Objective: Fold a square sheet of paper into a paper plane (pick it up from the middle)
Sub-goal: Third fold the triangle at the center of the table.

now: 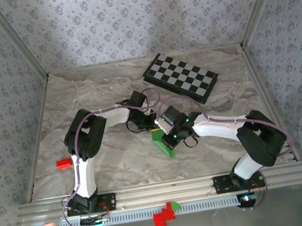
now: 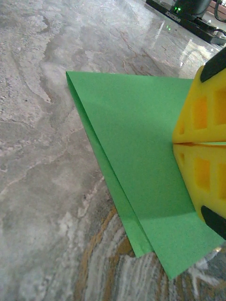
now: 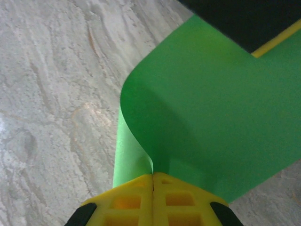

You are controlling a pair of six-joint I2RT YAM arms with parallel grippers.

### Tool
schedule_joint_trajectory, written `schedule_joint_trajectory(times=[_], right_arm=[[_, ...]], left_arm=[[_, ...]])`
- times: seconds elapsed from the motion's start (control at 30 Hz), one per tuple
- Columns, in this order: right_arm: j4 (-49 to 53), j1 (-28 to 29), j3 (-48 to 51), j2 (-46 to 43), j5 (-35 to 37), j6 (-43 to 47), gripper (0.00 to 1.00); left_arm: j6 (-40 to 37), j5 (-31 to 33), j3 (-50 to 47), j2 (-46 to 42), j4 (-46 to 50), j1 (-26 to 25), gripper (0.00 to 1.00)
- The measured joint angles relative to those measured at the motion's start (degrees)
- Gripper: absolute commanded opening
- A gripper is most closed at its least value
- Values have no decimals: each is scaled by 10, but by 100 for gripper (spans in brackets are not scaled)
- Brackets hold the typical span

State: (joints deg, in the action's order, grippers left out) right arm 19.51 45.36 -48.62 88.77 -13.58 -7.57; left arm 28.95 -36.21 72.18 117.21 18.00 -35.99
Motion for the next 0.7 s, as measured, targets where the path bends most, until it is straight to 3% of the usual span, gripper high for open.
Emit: schedule_joint_trajectory(times=[0.7], right_arm=[[-1, -30, -12, 41, 8, 12, 7]], left_arm=[[0, -4, 2, 3, 0, 0, 9]])
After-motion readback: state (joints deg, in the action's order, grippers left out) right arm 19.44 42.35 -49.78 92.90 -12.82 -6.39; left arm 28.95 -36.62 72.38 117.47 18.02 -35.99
